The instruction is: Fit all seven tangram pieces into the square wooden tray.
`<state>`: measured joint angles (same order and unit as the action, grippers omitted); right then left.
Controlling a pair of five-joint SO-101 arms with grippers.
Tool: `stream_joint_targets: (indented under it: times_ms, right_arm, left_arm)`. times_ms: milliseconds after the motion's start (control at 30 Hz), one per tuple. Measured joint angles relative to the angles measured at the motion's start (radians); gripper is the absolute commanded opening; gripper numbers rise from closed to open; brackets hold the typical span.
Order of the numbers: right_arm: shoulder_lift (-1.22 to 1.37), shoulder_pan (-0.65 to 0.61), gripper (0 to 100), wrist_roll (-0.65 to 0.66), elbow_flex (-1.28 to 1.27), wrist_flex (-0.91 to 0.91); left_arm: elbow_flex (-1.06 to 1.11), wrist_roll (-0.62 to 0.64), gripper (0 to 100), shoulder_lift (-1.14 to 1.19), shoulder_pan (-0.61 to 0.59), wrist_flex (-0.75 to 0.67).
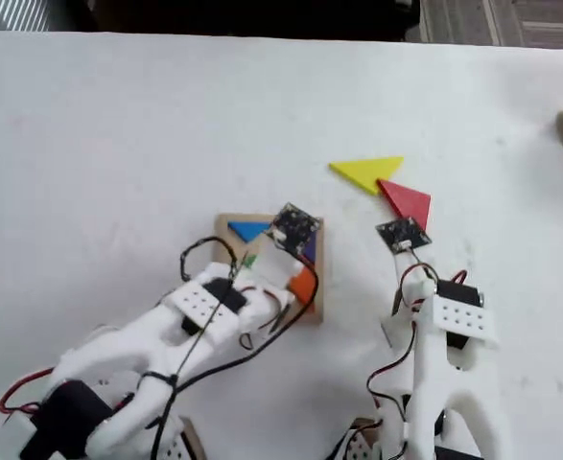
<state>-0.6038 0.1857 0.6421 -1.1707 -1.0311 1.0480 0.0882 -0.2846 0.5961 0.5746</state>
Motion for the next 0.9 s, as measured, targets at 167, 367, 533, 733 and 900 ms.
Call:
stream_joint_targets:
  times_ms: [167,367,533,733,900]
  right_arm:
    - [0.0,0.0,1.8,0.0,0.0,0.0]
    - [0.0,0.0,1.8,0.0,0.0,0.0]
    - [0.0,0.0,1.8,0.0,0.0,0.0]
    - [0.0,0.0,1.8,0.0,0.0,0.0]
    - [0.0,0.0,1.8,0.0,0.0,0.0]
  left_arm:
    - [-0.02,0.003,2,0.025,-0.012,-0.015]
    - [-0.02,0.003,2,0.026,-0.023,-0.017]
    - [-0.061,0.003,2,0.063,-0.109,-0.02]
    - [-0.107,0.003,2,0.103,-0.124,-0.02]
    - [-0.11,0.003,2,0.103,-0.124,-0.02]
